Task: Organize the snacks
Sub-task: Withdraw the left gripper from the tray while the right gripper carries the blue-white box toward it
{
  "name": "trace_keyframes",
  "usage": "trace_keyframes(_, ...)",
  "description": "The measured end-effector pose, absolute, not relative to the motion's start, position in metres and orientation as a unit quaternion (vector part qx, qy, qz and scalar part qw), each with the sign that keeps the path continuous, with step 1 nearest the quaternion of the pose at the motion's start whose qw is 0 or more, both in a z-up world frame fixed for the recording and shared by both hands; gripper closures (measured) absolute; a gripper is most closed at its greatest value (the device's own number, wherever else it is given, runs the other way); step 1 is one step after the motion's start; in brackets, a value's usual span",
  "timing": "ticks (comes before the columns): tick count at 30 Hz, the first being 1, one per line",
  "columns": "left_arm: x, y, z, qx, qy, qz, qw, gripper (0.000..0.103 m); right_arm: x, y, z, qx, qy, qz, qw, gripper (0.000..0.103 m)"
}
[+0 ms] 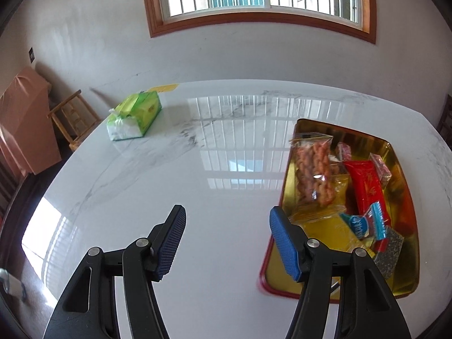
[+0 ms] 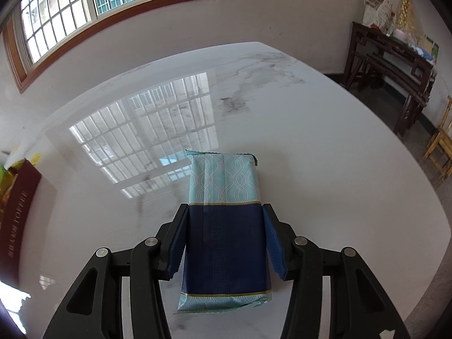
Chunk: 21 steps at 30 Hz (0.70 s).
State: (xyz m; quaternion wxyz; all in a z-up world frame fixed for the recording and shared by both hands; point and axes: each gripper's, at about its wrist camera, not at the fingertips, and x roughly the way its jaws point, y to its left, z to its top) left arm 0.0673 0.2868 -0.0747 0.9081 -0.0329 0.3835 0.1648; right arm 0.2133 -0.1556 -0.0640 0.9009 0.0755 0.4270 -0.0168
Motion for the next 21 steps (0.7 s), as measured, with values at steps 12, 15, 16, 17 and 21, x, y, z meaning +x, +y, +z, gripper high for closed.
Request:
trace_keyframes(12,0.048,0.293,-0.077,-0.047,0.390,0.153,0.907,0.040,0.203,-0.118,-0.057,0.099,0.432,0.031,0.896,0.056)
trace_keyframes(15,0.043,0.292,-0.074,-0.048,0.390,0.148,0.908,0.040,0.196,-0.105,-0.049,0.097,0.428,0.051,0.897,0.056)
trace_keyframes(16,0.042,0.291,-0.073,-0.049,0.389,0.146,0.908,0.039,0.194,-0.101,-0.046,0.098,0.426,0.059,0.897,0.056)
trace_keyframes(17,0.039,0.290,-0.072,-0.051,0.388,0.143,0.909,0.039,0.192,-0.097,-0.043,0.098,0.424,0.066,0.898,0.056)
trace_keyframes(21,0.033,0.286,-0.067,-0.052,0.385,0.134,0.912,0.037,0.186,-0.073,-0.026,0.088,0.413,0.099,0.901,0.056)
